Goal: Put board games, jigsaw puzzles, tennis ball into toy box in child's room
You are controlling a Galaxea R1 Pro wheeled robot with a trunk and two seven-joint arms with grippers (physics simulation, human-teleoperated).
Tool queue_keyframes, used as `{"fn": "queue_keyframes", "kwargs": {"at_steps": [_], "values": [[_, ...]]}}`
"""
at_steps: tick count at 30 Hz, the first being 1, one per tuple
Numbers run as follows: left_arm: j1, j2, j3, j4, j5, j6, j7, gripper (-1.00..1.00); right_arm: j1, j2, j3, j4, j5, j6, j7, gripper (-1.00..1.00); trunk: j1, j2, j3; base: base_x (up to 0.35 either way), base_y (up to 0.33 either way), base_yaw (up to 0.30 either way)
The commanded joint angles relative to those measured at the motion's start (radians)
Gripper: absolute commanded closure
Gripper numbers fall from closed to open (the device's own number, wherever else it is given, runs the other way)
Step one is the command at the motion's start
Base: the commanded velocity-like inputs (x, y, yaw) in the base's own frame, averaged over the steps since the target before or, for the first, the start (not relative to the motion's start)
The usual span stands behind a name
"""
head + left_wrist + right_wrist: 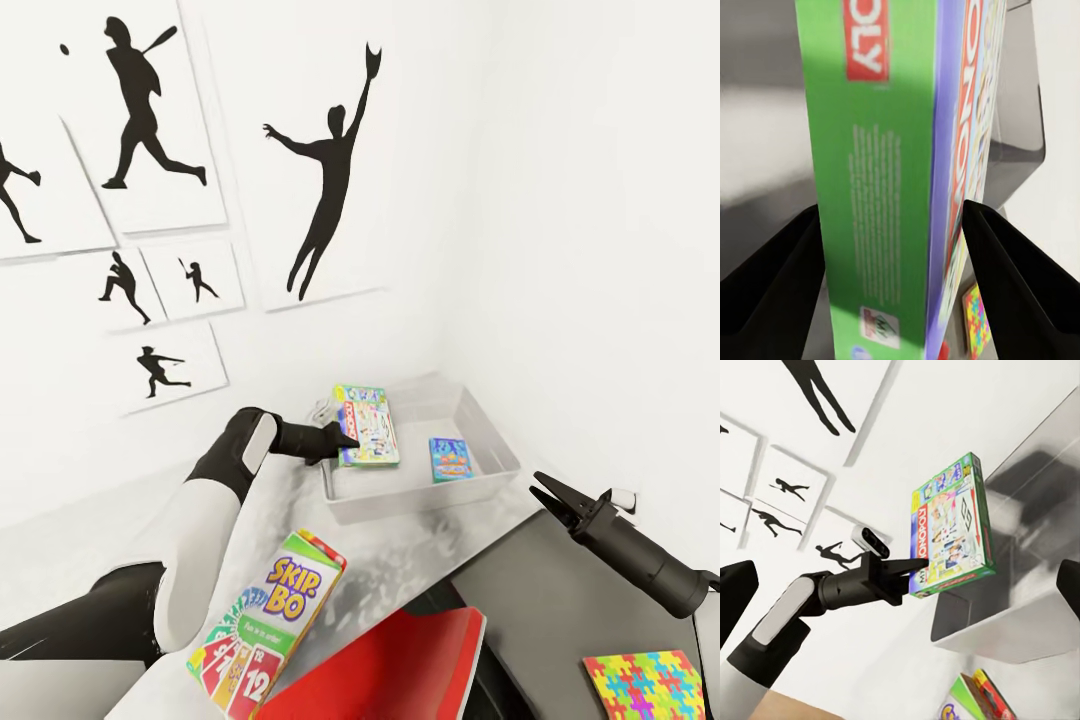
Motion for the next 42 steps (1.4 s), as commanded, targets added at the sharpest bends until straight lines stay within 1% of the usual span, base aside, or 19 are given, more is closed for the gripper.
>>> {"fn": "queue_keyframes", "kwargs": {"at_steps": [1, 8, 13, 17, 21, 26, 33, 39, 42], "values": [[-0.003, -0.001, 0.007, 0.000, -0.002, 0.007, -0.003, 1.00, -0.001, 0.000, -0.001, 0.000, 0.003, 0.004, 0.005, -1.00, 0.000, -0.002, -0.003, 0.000, 0.000, 0.000], [-0.006, -0.001, 0.005, 0.001, -0.002, 0.007, -0.003, 1.00, -0.001, 0.000, -0.001, 0.000, 0.003, 0.004, 0.005, -1.00, 0.000, -0.002, -0.015, 0.000, 0.000, 0.000], [-0.006, -0.001, -0.014, 0.001, -0.002, 0.008, -0.002, 1.00, -0.001, 0.000, -0.002, 0.000, 0.003, 0.004, 0.005, -1.00, 0.000, -0.002, -0.022, 0.000, 0.000, 0.000], [-0.011, -0.001, -0.017, 0.001, -0.002, 0.008, -0.002, 1.00, -0.001, 0.001, -0.001, 0.000, 0.003, 0.002, 0.005, -1.00, 0.000, -0.002, -0.023, 0.000, 0.000, 0.000], [-0.030, -0.001, -0.018, 0.003, -0.001, 0.010, -0.001, 1.00, -0.001, 0.000, -0.002, 0.000, 0.003, 0.002, 0.005, -1.00, 0.000, -0.002, -0.023, 0.000, 0.000, 0.000], [-0.075, -0.001, -0.018, 0.012, 0.000, 0.010, 0.001, 1.00, -0.001, 0.001, -0.001, 0.000, 0.003, 0.002, 0.005, -1.00, 0.000, -0.002, -0.023, 0.000, 0.000, 0.000], [-0.103, -0.001, -0.022, 0.049, -0.001, 0.009, 0.006, 1.00, -0.001, 0.001, -0.001, 0.000, 0.003, 0.002, 0.005, -1.00, 0.000, -0.002, -0.023, 0.000, 0.000, 0.000], [-0.106, -0.001, -0.023, 0.099, -0.001, 0.005, 0.007, 1.00, -0.001, 0.001, -0.001, 0.000, 0.003, 0.004, 0.005, -1.00, 0.000, -0.002, -0.024, 0.000, 0.000, 0.000], [-0.106, -0.001, -0.023, 0.108, -0.001, 0.003, 0.007, 1.00, -0.001, 0.001, -0.001, 0.000, 0.003, 0.005, 0.005, -1.00, 0.000, -0.002, -0.026, 0.000, 0.000, 0.000]]}}
